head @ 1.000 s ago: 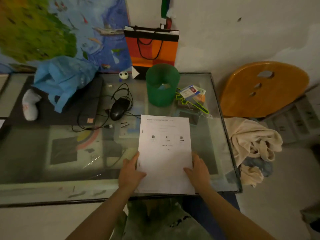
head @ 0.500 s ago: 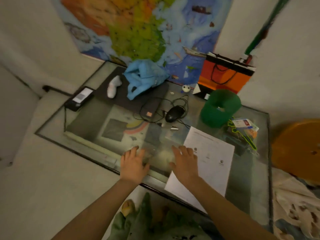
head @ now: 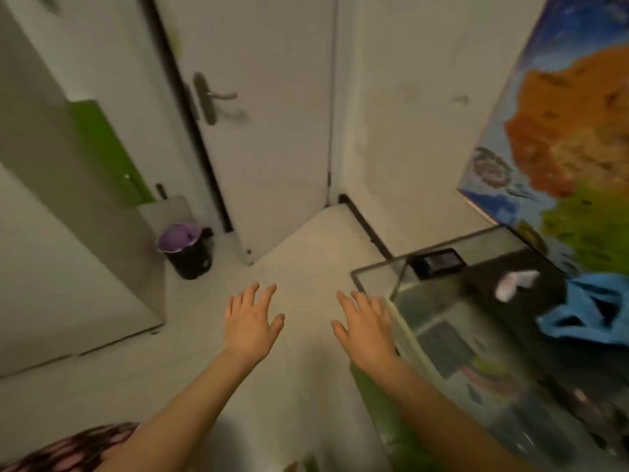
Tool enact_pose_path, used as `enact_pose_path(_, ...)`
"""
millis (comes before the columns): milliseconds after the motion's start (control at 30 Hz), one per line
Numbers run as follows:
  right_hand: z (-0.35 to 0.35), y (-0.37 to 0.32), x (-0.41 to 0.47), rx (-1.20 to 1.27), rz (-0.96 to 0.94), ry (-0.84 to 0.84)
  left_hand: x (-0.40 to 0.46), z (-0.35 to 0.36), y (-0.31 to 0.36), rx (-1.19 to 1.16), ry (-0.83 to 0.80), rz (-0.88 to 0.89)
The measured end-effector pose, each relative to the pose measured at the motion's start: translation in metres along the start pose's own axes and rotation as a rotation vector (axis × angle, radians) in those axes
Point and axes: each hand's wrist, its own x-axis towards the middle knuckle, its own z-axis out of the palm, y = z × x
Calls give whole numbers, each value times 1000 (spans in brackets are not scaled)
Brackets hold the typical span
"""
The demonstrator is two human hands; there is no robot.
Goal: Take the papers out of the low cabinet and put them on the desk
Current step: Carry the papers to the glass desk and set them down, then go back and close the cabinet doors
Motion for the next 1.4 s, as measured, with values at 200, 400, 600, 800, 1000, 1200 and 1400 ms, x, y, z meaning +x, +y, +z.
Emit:
enact_pose_path(200,20,-151,90,18,-314,-83,10,-60,-145,10,117,-345)
enact_pose_path(400,54,-300,154,-29,-663,-203,-2,-93,-262,-2,221,-685)
enact_pose_path(600,93,-440,222,-89,-1042,-297,11,-115,-357,-35,333,-1001)
enact_pose_path(800,132,-566,268,-170,-1315,-389,23,-130,-424,-53,401,-1276)
enact_pose_path(1000,180,-674,275,-239,-1502,-482,6,-141,-494,-66,448,-1528)
enact_pose_path(1200,238,-795,261,-226,-1621,-516,-15,-161,-607,-51,470,-1641)
enact_pose_path(1400,285,-920,246,-226,-1651,-530,-44,-200,-730,-24,422,-1666)
